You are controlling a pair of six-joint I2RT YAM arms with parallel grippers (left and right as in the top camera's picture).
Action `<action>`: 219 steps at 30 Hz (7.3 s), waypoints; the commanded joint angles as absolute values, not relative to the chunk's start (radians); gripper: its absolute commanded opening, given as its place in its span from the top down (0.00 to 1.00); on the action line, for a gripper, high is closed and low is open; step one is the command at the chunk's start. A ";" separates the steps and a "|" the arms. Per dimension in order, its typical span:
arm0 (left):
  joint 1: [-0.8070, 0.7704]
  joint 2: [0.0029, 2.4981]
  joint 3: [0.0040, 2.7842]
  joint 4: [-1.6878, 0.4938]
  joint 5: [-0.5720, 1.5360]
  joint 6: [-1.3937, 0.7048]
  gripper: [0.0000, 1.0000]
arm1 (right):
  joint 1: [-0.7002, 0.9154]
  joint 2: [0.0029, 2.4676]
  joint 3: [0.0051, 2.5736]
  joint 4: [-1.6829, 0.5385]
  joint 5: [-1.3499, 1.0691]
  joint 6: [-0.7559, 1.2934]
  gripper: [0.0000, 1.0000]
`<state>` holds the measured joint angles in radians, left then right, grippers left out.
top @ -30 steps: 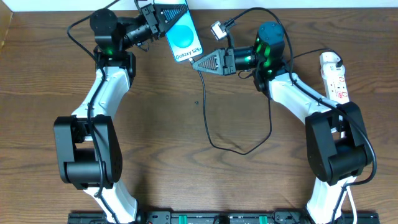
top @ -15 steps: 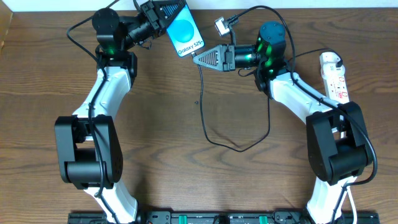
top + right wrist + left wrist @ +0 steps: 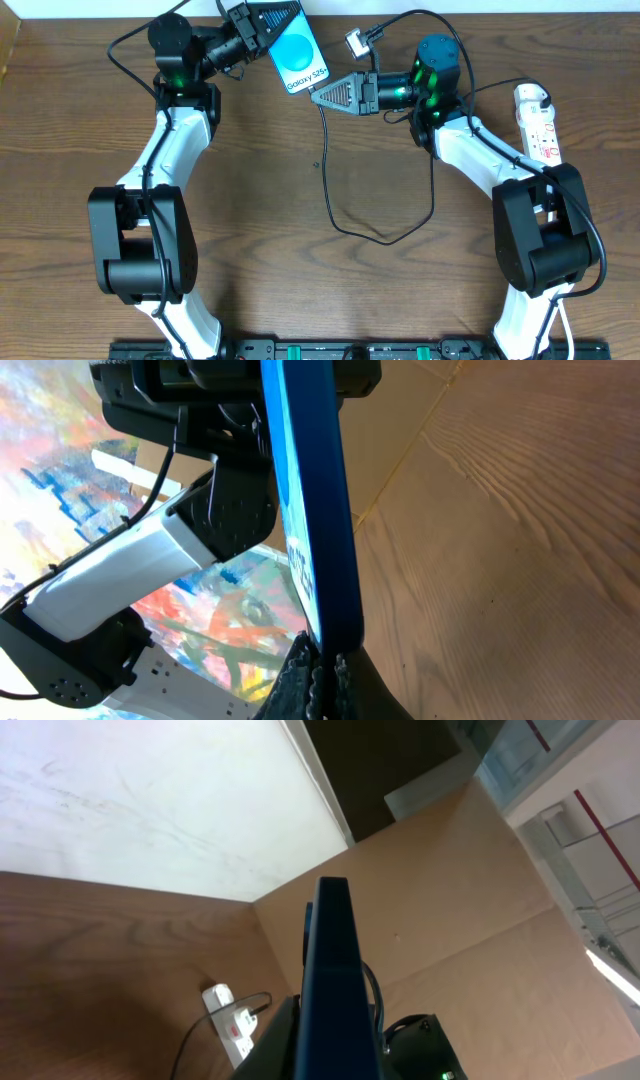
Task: Plug charger to phone and switch on socket
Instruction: 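Open the right gripper and pull it back from the phone, then lower the blue phone flat onto the table center with the left gripper, then open the left gripper and pull it back from the phone, then move the right gripper over the white power strip's switch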
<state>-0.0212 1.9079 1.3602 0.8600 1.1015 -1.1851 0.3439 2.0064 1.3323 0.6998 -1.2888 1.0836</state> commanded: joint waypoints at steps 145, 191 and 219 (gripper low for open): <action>-0.197 1.780 1.390 -0.602 0.294 -0.136 0.06 | 0.160 1.674 1.346 -0.501 -0.121 0.559 0.01; -0.116 1.030 1.390 -1.039 0.294 -0.109 0.05 | 0.160 1.673 1.347 -0.567 -0.122 0.440 0.01; -0.116 1.032 1.390 -1.039 0.294 -0.109 0.05 | -0.515 1.709 1.752 -1.084 -0.530 -0.227 0.01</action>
